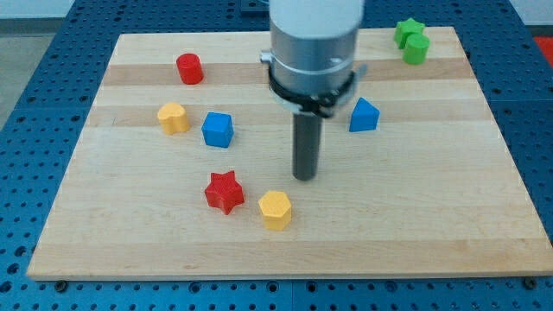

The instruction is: Place the yellow hexagon to the bottom center of the board

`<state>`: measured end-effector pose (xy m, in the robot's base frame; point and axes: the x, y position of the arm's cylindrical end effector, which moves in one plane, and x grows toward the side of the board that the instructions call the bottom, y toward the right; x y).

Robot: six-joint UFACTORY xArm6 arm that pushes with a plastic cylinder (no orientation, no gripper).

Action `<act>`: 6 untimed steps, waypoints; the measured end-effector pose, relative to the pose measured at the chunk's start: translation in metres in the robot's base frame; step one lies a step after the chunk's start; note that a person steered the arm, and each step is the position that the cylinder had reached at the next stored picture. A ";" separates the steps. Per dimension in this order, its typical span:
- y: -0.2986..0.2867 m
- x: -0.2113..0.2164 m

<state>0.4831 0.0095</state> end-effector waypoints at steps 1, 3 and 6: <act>-0.036 0.010; -0.043 0.054; -0.027 0.071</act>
